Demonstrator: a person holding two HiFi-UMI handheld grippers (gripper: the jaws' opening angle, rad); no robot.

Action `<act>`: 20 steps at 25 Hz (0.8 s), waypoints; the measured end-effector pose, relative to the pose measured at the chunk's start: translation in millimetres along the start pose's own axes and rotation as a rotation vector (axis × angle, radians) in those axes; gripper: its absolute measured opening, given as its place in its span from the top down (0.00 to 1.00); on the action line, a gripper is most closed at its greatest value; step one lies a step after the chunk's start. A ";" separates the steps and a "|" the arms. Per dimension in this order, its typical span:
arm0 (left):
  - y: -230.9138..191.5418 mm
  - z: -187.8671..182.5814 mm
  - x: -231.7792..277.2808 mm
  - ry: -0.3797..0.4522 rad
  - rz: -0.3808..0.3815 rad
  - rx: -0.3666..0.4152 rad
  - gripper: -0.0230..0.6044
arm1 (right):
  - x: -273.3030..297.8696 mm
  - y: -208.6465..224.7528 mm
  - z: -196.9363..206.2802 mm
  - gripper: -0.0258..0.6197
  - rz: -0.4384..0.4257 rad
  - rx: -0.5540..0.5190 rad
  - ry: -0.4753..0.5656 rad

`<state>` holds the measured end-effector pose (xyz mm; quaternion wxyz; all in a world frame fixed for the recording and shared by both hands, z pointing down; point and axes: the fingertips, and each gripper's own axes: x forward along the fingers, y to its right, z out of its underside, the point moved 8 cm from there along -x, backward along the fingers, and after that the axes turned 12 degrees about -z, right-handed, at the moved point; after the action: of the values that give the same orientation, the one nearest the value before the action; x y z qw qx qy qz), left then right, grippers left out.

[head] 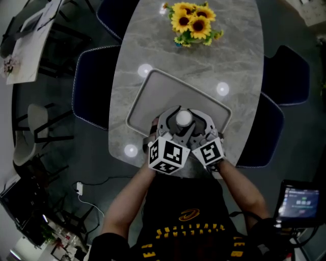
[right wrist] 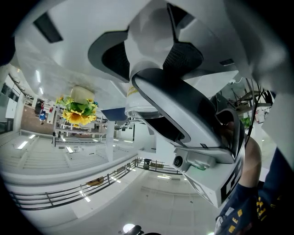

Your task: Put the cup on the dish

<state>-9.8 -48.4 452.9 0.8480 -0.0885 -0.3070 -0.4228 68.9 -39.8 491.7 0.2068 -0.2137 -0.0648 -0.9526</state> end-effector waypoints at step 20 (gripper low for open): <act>1.6 15.1 9.5 -0.057 0.018 -0.008 0.53 | 8.1 -2.2 12.5 0.60 -0.007 0.018 -0.082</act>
<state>-11.0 -47.5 470.7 0.8423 -0.1064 -0.3286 -0.4138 66.1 -38.1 506.4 0.2025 -0.2505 -0.0825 -0.9431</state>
